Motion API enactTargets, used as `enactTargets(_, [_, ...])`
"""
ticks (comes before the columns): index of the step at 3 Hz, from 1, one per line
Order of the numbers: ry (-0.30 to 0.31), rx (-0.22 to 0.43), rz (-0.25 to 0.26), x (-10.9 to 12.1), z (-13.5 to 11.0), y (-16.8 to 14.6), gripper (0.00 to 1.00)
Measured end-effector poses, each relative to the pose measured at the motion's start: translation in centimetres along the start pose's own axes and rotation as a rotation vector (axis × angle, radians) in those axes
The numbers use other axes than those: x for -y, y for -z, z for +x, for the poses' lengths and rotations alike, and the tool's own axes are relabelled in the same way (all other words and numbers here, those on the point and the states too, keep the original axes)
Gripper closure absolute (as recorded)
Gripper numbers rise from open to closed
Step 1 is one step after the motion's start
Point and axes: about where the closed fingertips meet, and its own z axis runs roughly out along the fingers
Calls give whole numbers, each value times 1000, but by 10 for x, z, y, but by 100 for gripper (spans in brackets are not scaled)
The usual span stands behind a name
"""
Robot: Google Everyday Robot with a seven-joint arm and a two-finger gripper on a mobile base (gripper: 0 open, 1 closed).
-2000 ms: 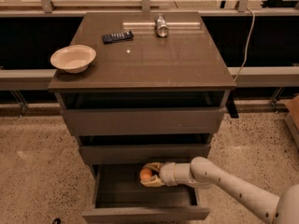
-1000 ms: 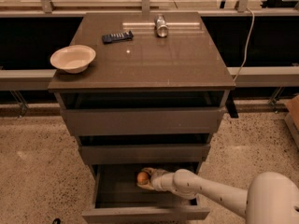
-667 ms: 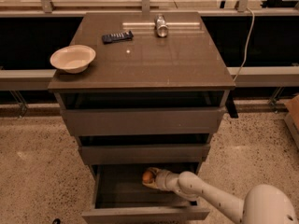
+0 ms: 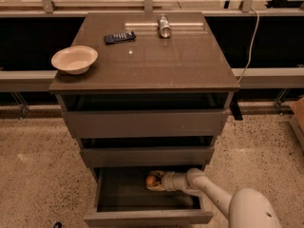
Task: Place orange into bottom drawer
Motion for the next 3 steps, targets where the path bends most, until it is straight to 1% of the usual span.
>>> enactTargets(1, [-3,16,-25,-10,-5,-1,50])
enactTargets(3, [-4,19,-29,-12,-6,-5,4])
